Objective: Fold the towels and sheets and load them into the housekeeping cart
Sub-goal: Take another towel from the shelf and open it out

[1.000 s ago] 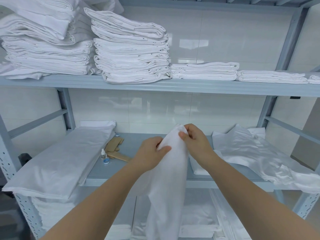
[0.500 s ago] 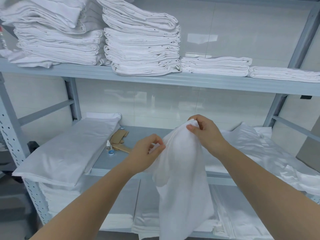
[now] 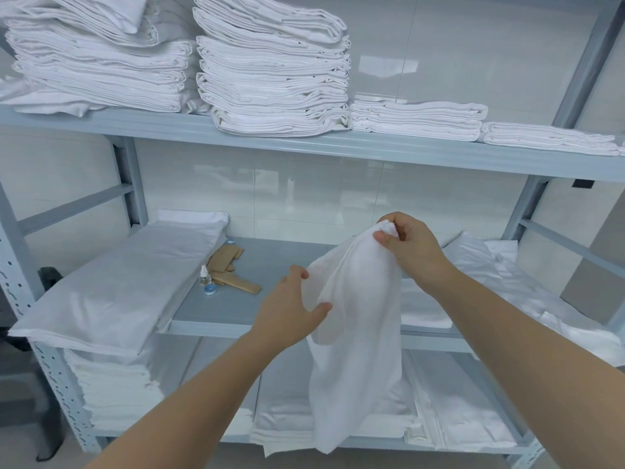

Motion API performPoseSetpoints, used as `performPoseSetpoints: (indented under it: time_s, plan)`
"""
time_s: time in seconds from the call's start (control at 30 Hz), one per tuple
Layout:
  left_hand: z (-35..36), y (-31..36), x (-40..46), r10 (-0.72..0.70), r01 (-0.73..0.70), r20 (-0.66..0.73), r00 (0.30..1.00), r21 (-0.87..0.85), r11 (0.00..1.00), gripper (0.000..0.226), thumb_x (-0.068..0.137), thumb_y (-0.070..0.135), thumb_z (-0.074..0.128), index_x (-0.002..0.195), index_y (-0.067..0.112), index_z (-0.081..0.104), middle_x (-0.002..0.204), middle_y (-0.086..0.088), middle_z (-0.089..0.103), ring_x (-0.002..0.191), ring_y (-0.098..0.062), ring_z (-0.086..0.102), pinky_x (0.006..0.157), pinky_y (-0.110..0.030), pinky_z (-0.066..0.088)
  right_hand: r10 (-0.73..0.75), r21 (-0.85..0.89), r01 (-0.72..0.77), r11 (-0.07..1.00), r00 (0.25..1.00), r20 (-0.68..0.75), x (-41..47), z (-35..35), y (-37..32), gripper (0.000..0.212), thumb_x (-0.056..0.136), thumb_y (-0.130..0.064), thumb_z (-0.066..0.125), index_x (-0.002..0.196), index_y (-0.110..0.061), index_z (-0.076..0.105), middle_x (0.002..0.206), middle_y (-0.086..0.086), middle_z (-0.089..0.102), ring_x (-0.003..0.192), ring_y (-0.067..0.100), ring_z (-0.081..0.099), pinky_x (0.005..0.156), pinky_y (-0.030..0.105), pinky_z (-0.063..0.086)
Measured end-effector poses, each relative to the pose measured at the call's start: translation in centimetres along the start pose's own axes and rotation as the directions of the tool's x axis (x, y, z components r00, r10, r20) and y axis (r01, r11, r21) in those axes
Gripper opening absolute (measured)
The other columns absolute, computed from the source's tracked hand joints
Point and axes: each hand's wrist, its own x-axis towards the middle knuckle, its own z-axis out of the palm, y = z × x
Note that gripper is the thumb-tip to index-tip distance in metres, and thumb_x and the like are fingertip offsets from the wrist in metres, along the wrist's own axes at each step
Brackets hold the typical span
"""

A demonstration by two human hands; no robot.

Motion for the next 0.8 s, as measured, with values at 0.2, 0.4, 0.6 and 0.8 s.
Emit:
performPoseSetpoints:
  time_s: [0.2, 0.4, 0.6, 0.8]
  plan:
    - [0.3, -0.8, 0.0, -0.03, 0.029, -0.015, 0.999, -0.055, 0.998, 0.054, 0.076, 0.044, 0.071, 0.114, 0.027, 0.036, 0.098, 0.003, 0.054, 0.083, -0.019, 0.056, 0.067, -0.033, 0.044, 0.007, -0.003, -0.007, 1.0, 1.0, -0.018, -0.1, -0.7, 0.3, 0.008, 0.09, -0.01, 0.059, 0.096, -0.007, 0.063, 0.087, 0.002, 0.06, 0.08, 0.015, 0.051, 0.071, 0.027, 0.039]
    - [0.7, -1.5, 0.3, -0.052, 0.042, 0.156, 0.986, 0.069, 0.997, 0.043, 0.079, 0.051, 0.063, 0.105, 0.016, 0.062, 0.094, -0.001, 0.066, 0.087, -0.021, 0.062, 0.071, -0.031, 0.046, 0.007, 0.002, -0.007, 1.0, 1.0, -0.021, 0.1, -1.2, 0.6, 0.006, 0.09, -0.01, 0.06, 0.095, -0.009, 0.064, 0.087, 0.0, 0.061, 0.081, 0.014, 0.052, 0.073, 0.027, 0.04]
    - [-1.5, -1.8, 1.8, -0.103, 0.072, 0.129, 0.986, 0.224, 0.972, 0.033, 0.075, 0.054, 0.064, 0.087, 0.023, 0.066, 0.07, 0.005, 0.064, 0.074, -0.019, 0.063, 0.065, -0.028, 0.048, 0.059, -0.007, -0.059, 0.998, 0.998, -0.015, -0.3, -2.9, 2.5, 0.006, 0.09, -0.012, 0.059, 0.094, -0.013, 0.063, 0.083, -0.003, 0.061, 0.078, 0.014, 0.052, 0.067, 0.027, 0.04]
    - [-4.5, -0.6, 4.0, -0.064, 0.005, 0.136, 0.989, 0.395, 0.919, 0.034, 0.071, 0.051, 0.069, 0.06, 0.02, 0.059, 0.054, 0.011, 0.045, 0.069, -0.015, 0.05, 0.054, -0.025, 0.033, 0.14, -0.019, -0.14, 0.99, 0.99, -0.012, -2.2, -3.2, 6.0, 0.004, 0.092, -0.014, 0.06, 0.091, -0.017, 0.062, 0.075, -0.003, 0.056, 0.068, 0.013, 0.047, 0.058, 0.022, 0.035]
